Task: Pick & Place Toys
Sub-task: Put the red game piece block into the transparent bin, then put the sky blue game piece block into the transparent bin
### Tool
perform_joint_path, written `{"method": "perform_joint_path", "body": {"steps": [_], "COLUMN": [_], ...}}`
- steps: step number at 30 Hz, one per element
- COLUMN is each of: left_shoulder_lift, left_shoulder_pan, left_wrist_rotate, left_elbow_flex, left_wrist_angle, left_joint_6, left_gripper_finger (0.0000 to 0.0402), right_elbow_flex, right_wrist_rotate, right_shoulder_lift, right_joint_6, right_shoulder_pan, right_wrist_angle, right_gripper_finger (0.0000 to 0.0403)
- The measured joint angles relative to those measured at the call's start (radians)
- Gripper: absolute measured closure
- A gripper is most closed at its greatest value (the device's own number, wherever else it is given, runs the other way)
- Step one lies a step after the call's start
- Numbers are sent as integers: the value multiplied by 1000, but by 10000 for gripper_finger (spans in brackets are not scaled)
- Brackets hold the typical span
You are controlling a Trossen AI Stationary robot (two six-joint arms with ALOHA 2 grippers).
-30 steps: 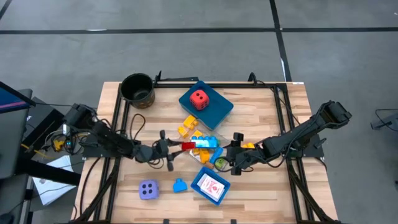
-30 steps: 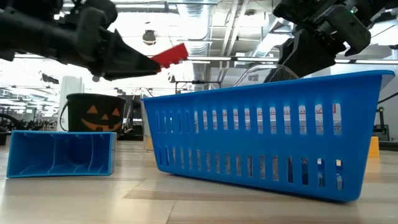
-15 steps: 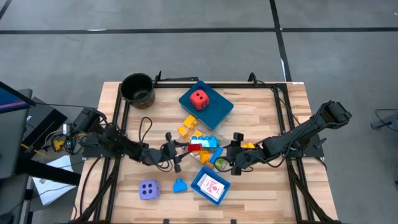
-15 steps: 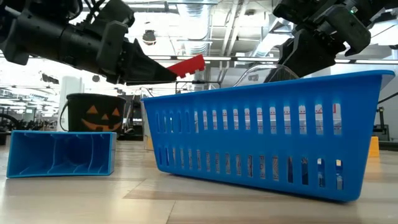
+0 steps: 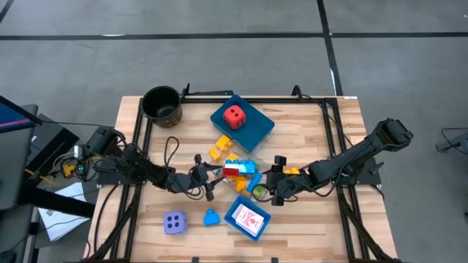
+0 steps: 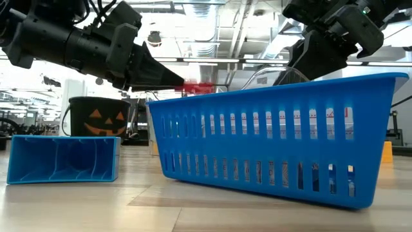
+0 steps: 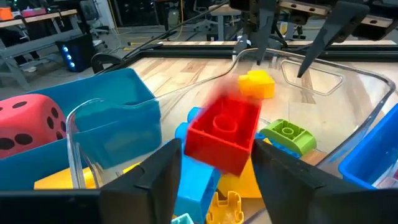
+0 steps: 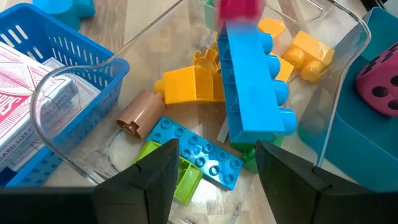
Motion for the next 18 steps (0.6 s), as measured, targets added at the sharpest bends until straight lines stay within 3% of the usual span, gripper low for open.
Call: {"method": "perform_joint_path", "body": {"steps": [9, 18], "left_shoulder_lift": [0, -32], "left_shoulder_pan": [-1, -55], "left_wrist_rotate": [1, 1], "left_elbow_flex": [1, 0], "left_wrist_angle": [-9, -14], "left_joint_6": [0, 65], "left_gripper_finger": [142, 131], "right_elbow_flex": [0, 0], "right_wrist_rotate": [0, 0], "right_shoulder_lift": [0, 0], "right_joint_6": [0, 0], "right_shoulder_pan": [0, 0], "right_wrist_angle": [0, 0], "right_gripper_finger": [198, 198]}}
